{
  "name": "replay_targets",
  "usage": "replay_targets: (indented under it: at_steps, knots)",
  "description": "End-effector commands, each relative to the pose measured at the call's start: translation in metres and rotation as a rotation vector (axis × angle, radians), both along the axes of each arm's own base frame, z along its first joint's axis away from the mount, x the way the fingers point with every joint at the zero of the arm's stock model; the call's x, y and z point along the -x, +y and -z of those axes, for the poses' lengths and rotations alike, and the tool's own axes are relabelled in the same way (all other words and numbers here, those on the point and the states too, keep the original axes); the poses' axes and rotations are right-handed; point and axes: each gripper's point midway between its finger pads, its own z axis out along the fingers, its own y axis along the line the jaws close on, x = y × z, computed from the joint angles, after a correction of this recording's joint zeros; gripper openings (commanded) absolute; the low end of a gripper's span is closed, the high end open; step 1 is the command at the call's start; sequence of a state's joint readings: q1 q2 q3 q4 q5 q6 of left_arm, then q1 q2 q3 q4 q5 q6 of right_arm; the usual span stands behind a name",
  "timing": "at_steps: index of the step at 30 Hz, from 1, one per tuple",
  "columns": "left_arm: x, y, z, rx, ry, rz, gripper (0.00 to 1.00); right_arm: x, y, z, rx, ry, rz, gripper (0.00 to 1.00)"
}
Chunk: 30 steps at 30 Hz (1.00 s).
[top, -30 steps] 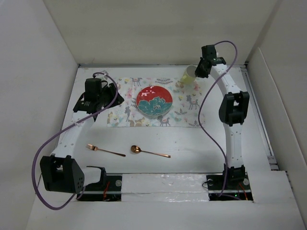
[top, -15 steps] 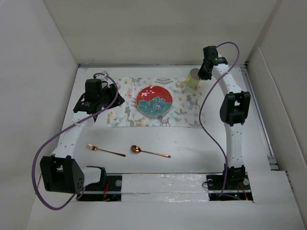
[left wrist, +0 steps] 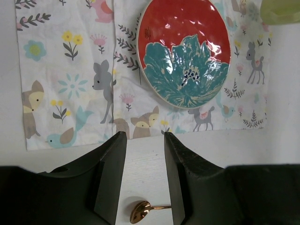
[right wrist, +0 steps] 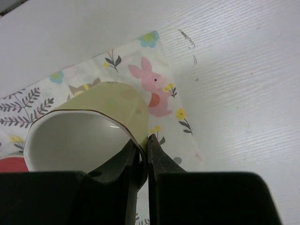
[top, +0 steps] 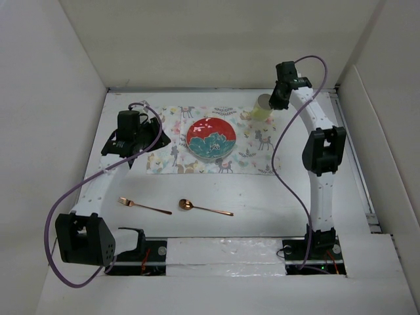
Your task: Set the dinner table for one person
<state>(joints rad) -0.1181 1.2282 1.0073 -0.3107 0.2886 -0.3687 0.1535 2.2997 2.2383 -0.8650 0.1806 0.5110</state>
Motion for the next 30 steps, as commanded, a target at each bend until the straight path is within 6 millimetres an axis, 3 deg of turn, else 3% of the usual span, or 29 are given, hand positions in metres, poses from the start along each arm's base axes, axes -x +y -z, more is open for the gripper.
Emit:
replay_targets:
  at_steps: [1,7,10,11,12,14,17,22,23,24,25,26,27,28,29,30]
  knots:
    - [0.002,-0.004,-0.014,0.021,-0.051,0.013,0.35,-0.007,0.007,-0.057,-0.017,-0.144,-0.022,0.00]
    - [0.005,-0.003,-0.012,0.020,-0.046,0.009,0.35,-0.005,0.008,-0.016,-0.010,-0.059,-0.035,0.00]
    - [0.006,-0.003,-0.010,0.022,-0.043,0.007,0.35,-0.007,0.007,-0.008,0.000,-0.043,-0.027,0.00]
    - [0.007,-0.003,-0.009,0.022,-0.038,0.004,0.35,-0.011,0.007,-0.016,-0.001,-0.066,-0.027,0.17]
    - [0.007,-0.003,-0.009,0.022,-0.038,0.004,0.35,-0.011,0.007,-0.016,-0.001,-0.066,-0.027,0.17]
    - [0.008,-0.003,-0.010,0.024,-0.042,0.004,0.35,-0.013,0.009,-0.033,-0.013,-0.110,-0.033,0.33]
    - [0.007,-0.002,-0.012,0.021,-0.045,-0.001,0.35,-0.013,0.011,-0.064,-0.054,-0.177,-0.055,0.49]
    - [0.002,0.000,-0.025,0.009,-0.074,-0.007,0.36,-0.002,0.006,-0.113,-0.113,-0.261,-0.096,0.59]
    - [0.001,0.000,-0.027,0.007,-0.076,-0.007,0.36,0.008,0.005,-0.142,-0.118,-0.317,-0.099,0.59]
    - [0.000,0.000,-0.029,0.006,-0.079,-0.007,0.36,0.016,0.005,-0.153,-0.122,-0.339,-0.102,0.55]
    - [-0.003,-0.001,-0.036,0.007,-0.092,-0.002,0.35,0.026,0.012,-0.142,-0.131,-0.332,-0.135,0.42]
    - [-0.003,-0.002,-0.039,0.010,-0.098,0.008,0.32,0.036,0.022,-0.144,-0.170,-0.346,-0.188,0.15]
    - [-0.004,-0.003,-0.042,0.012,-0.108,0.017,0.23,0.061,0.034,-0.176,-0.182,-0.425,-0.262,0.03]
    - [-0.004,-0.010,-0.048,0.033,-0.118,0.057,0.00,0.071,0.056,-0.187,-0.204,-0.495,-0.337,0.00]
    - [-0.005,-0.013,-0.051,0.036,-0.130,0.078,0.00,0.099,0.076,-0.143,-0.249,-0.411,-0.424,0.00]
    - [-0.004,-0.016,-0.054,0.045,-0.134,0.091,0.00,0.118,0.091,-0.136,-0.267,-0.407,-0.492,0.00]
